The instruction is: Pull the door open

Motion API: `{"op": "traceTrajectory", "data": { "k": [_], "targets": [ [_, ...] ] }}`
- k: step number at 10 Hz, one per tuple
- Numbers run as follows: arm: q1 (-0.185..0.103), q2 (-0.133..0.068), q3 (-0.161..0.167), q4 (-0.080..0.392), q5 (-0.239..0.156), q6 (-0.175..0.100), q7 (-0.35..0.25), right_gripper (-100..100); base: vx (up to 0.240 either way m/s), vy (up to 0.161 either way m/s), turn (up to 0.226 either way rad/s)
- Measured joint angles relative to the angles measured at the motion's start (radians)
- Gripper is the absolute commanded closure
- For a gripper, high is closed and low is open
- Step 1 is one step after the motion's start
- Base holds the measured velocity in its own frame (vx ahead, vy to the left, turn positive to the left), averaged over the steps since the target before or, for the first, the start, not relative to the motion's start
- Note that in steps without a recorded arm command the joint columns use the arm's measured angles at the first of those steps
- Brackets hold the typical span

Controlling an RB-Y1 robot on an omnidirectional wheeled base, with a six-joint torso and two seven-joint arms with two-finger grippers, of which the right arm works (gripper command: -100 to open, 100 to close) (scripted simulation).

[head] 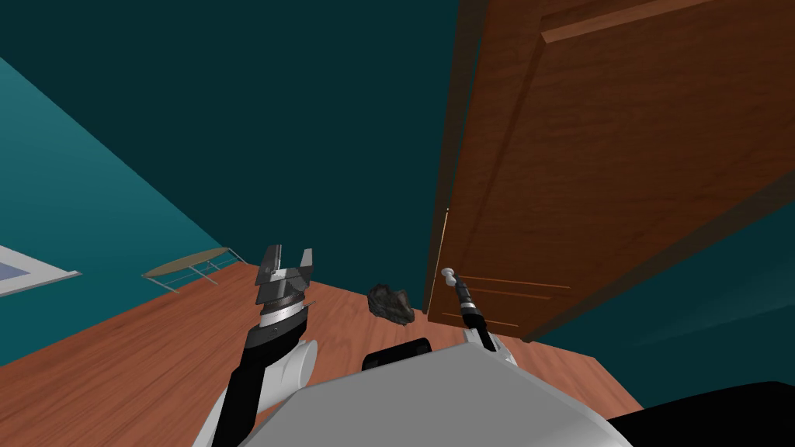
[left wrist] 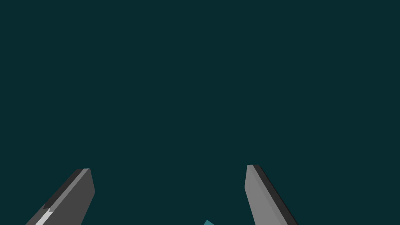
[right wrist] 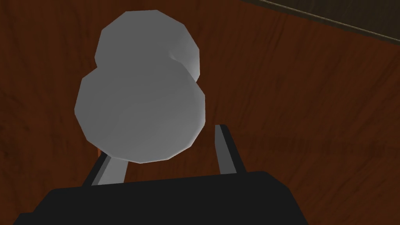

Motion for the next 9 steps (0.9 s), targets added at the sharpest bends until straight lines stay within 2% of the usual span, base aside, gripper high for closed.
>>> {"op": "traceTrajectory", "data": {
  "k": [1,2,5,7,8,9],
  "targets": [
    [0.001,0.001,0.004,-0.001,-0.01,0.0,-0.016,100,-0.053,-0.008,0.094],
    [-0.01,-0.011,0.012,0.026,-0.03,-0.01,-0.041,100,-0.035,-0.002,0.026],
    [0.02,-0.013,0.034,-0.031,-0.068,0.023,-0.104,100,-0.024,-0.008,0.027],
    [-0.024,-0.024,0.037,0.059,-0.091,-0.017,-0.122,100,-0.04,0.001,0.071],
    [-0.007,-0.027,0.045,0.037,-0.1,-0.013,-0.142,100,-0.012,-0.005,-0.038],
    [-0.008,-0.028,0.049,0.034,-0.103,-0.005,-0.152,100,-0.028,-0.008,0.042]
  ]
}}
